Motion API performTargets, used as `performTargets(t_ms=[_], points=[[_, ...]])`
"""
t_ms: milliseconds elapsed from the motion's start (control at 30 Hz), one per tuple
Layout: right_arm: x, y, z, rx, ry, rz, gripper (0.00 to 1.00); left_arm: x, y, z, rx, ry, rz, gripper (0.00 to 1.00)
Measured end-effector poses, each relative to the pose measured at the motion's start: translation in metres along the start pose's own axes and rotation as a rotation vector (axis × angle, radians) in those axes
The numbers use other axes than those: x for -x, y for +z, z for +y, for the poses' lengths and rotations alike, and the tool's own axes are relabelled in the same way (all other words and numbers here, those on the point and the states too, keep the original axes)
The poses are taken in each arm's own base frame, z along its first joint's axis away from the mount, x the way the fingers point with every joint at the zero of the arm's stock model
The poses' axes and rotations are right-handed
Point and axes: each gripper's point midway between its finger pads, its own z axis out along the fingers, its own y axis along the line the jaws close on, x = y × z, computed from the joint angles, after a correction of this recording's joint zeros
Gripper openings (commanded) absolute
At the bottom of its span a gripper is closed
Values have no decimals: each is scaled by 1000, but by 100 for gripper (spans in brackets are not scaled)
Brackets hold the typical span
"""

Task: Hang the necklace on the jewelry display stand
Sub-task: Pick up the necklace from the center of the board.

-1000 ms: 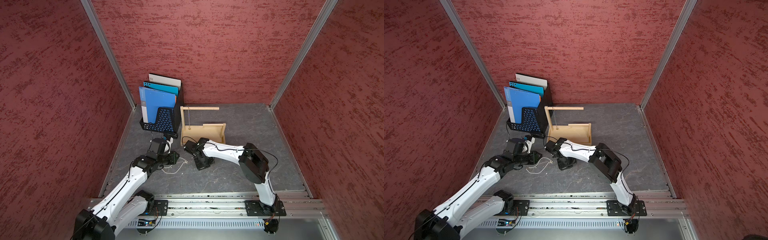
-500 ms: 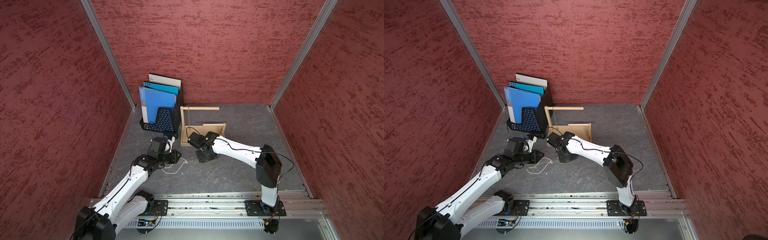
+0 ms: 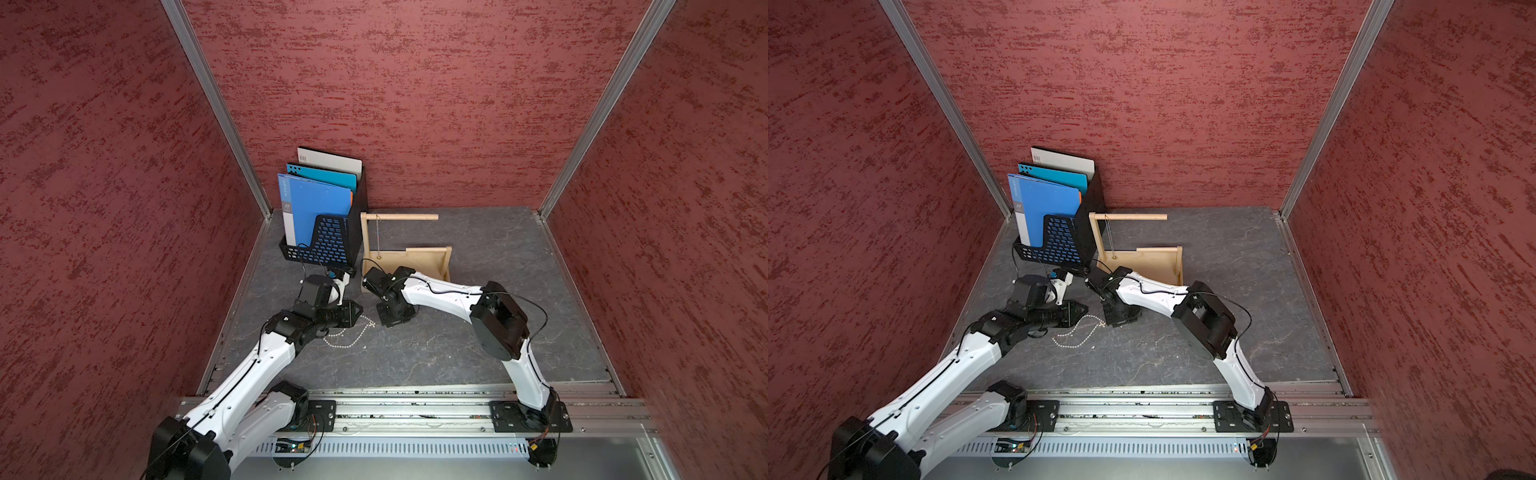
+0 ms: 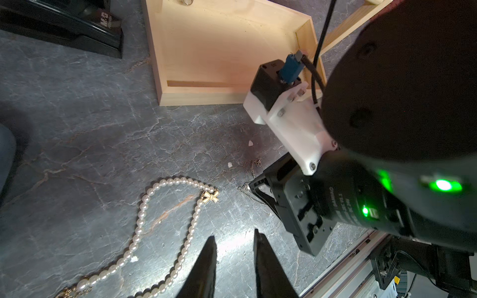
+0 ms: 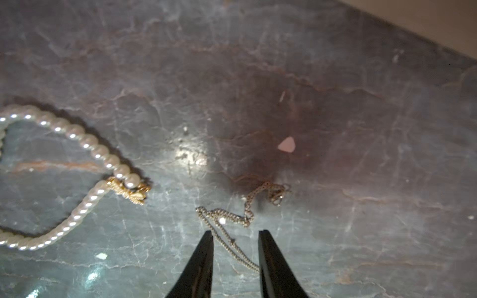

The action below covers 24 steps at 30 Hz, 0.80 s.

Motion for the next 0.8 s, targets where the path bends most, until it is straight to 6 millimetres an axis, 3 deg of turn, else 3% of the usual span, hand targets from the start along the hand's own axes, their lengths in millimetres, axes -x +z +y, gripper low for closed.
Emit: performTargets(t_ms=[333, 533, 800], points=[[6, 10, -22, -20, 96, 16, 33, -6, 6, 4, 7, -9, 27, 28], [7, 14, -23, -18, 109, 20, 25, -6, 7, 4, 7, -8, 26, 28], [7, 15, -21, -4, 110, 20, 32, -5, 7, 4, 5, -8, 25, 27]])
